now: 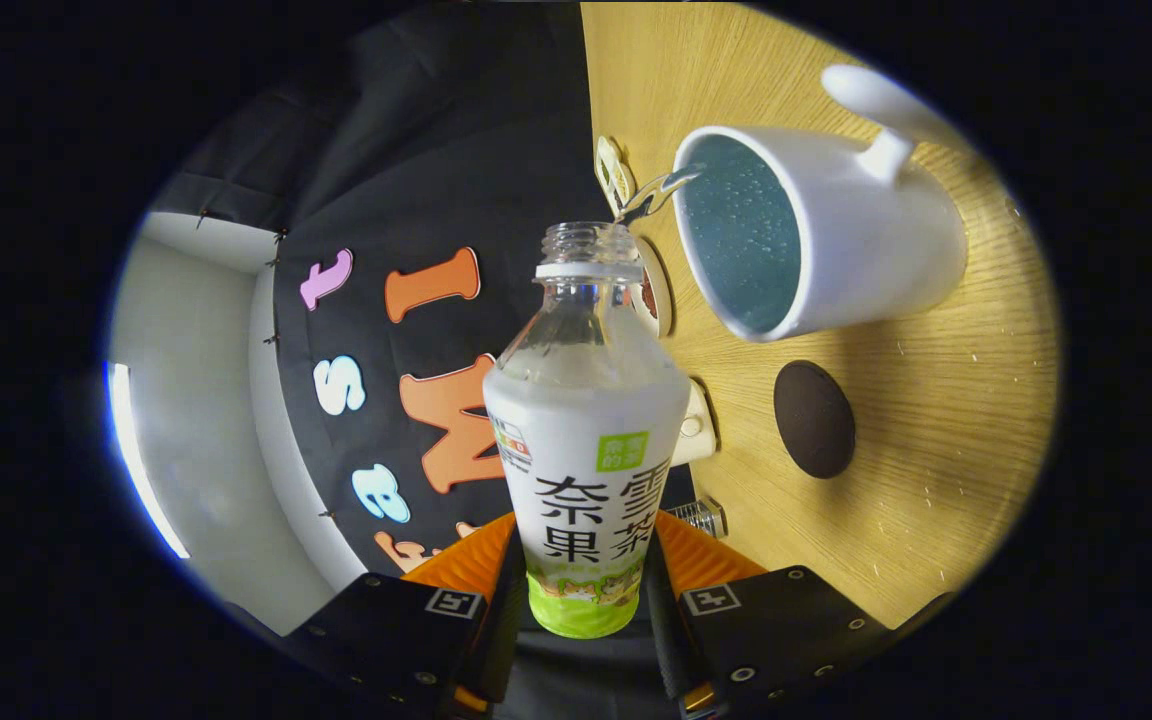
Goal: Take the bottle from table, then pour the juice into the cup, finally place the bottle on the coaster
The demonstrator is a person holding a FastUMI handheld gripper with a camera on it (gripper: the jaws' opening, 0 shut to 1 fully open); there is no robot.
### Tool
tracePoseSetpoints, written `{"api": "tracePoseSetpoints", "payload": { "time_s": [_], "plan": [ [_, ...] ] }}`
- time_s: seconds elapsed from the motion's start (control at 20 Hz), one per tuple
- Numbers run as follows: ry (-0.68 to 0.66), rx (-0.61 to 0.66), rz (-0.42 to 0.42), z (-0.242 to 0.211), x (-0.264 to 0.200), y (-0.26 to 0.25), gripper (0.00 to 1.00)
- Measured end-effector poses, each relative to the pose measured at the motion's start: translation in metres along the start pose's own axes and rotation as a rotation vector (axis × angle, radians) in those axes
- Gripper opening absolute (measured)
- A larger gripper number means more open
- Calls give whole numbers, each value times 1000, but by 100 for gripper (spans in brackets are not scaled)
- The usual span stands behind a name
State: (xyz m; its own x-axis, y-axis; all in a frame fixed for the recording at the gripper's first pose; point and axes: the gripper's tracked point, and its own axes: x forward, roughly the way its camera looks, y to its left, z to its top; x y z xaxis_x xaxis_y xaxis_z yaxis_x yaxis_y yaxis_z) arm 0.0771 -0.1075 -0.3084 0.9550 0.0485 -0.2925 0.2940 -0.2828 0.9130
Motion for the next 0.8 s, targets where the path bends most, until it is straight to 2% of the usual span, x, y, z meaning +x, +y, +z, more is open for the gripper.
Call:
{"api": "tracePoseSetpoints", "payload": {
  "time_s": [0.8],
  "plan": [
    [-3, 70, 22, -1, 2, 7, 58]
  ]
}}
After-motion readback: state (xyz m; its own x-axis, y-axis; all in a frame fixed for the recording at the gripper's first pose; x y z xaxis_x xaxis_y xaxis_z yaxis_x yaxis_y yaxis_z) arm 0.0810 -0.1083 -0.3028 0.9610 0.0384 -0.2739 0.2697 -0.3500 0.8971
